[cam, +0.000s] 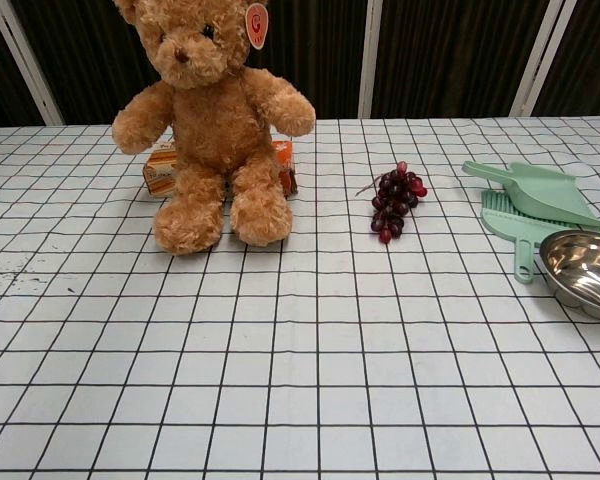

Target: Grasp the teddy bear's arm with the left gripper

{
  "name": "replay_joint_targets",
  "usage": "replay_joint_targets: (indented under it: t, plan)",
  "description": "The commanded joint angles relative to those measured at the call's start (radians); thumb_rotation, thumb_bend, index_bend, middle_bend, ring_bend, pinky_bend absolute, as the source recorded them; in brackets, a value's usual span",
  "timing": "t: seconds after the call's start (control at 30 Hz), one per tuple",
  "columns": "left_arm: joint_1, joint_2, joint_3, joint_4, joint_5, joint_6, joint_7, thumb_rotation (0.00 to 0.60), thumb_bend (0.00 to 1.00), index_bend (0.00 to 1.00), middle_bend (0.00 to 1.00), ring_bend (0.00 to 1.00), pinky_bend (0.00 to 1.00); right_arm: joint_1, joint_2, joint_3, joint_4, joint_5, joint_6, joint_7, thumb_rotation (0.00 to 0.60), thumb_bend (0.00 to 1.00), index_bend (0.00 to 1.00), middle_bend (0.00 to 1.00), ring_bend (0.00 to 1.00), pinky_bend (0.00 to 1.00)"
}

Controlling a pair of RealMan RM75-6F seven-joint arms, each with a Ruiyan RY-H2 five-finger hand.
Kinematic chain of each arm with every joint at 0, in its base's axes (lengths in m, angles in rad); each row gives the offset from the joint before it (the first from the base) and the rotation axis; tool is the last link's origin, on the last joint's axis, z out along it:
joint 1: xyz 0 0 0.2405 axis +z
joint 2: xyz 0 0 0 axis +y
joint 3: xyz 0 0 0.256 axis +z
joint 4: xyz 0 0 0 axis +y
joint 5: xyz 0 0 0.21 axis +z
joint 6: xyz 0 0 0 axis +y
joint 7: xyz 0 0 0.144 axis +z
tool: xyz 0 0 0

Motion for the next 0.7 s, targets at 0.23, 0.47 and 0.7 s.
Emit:
replay_joint_targets:
  t: [0.23, 0.47, 0.7]
  plan:
    - [-0.183, 0.066, -0.104, -0.007, -0.126, -0.346, -0.318, 0.600, 0.13, 0.09, 0.00, 0.00, 0.00, 0.012, -0.001, 0.008, 0.011, 0.040, -0.033, 0.003, 0.600, 0.13, 0.00, 0.00, 0.00, 0.00]
    - [-0.306, 0.011, -0.209, 0.061, -0.194, -0.529, -0.584, 0.600, 0.13, 0.11, 0.00, 0.00, 0.00, 0.025, -0.008, 0.014, 0.019, 0.075, -0.064, -0.009, 0.600, 0.13, 0.00, 0.00, 0.00, 0.00]
    - [-0.394, -0.103, -0.280, 0.170, -0.269, -0.591, -0.707, 0.600, 0.16, 0.15, 0.00, 0.00, 0.00, 0.035, -0.017, 0.016, 0.023, 0.092, -0.084, -0.023, 0.600, 0.13, 0.00, 0.00, 0.00, 0.00]
